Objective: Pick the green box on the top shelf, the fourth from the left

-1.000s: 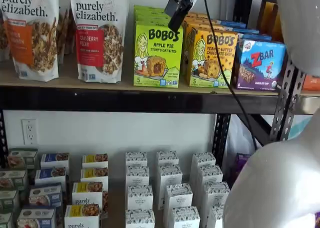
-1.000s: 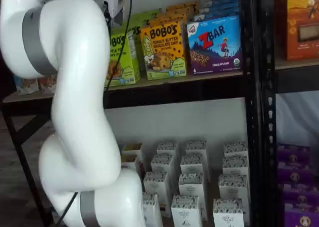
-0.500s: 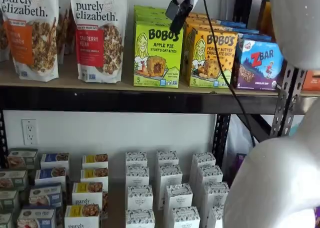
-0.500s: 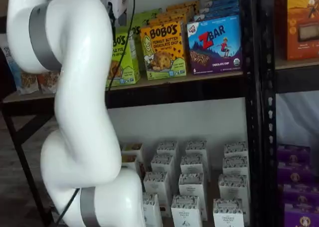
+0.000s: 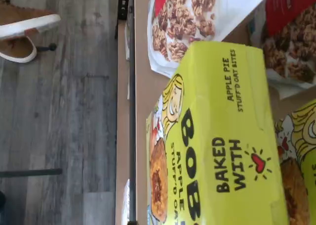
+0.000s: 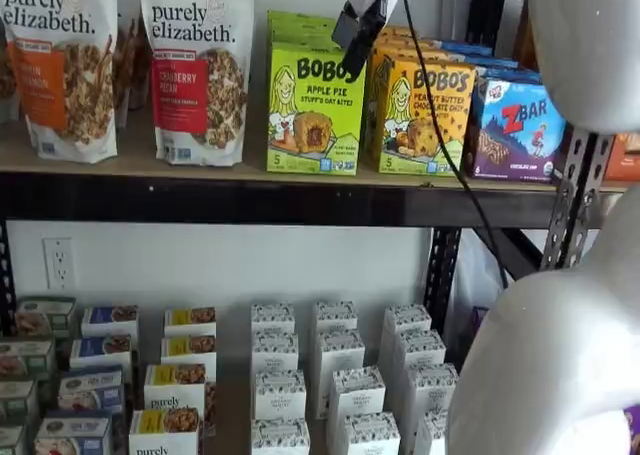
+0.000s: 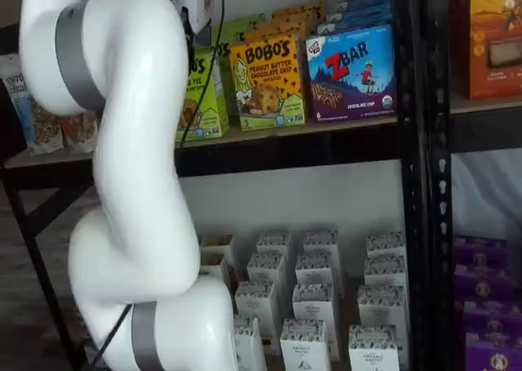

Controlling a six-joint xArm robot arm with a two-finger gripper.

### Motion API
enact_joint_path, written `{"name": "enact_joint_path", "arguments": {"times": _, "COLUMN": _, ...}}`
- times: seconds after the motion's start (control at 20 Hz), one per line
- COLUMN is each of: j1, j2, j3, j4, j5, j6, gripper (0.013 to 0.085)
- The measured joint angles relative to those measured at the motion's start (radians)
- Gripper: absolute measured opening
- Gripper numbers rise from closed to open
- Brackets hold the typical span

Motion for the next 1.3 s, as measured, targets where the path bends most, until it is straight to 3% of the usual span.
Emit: {"name": "enact_joint_path", "arguments": {"times": 1.3, "j1": 0.063, "j2": 0.069, "j3": -0.061, "j4": -0.140, "j5": 0.073, "j6": 0.041, "gripper": 0.0850}}
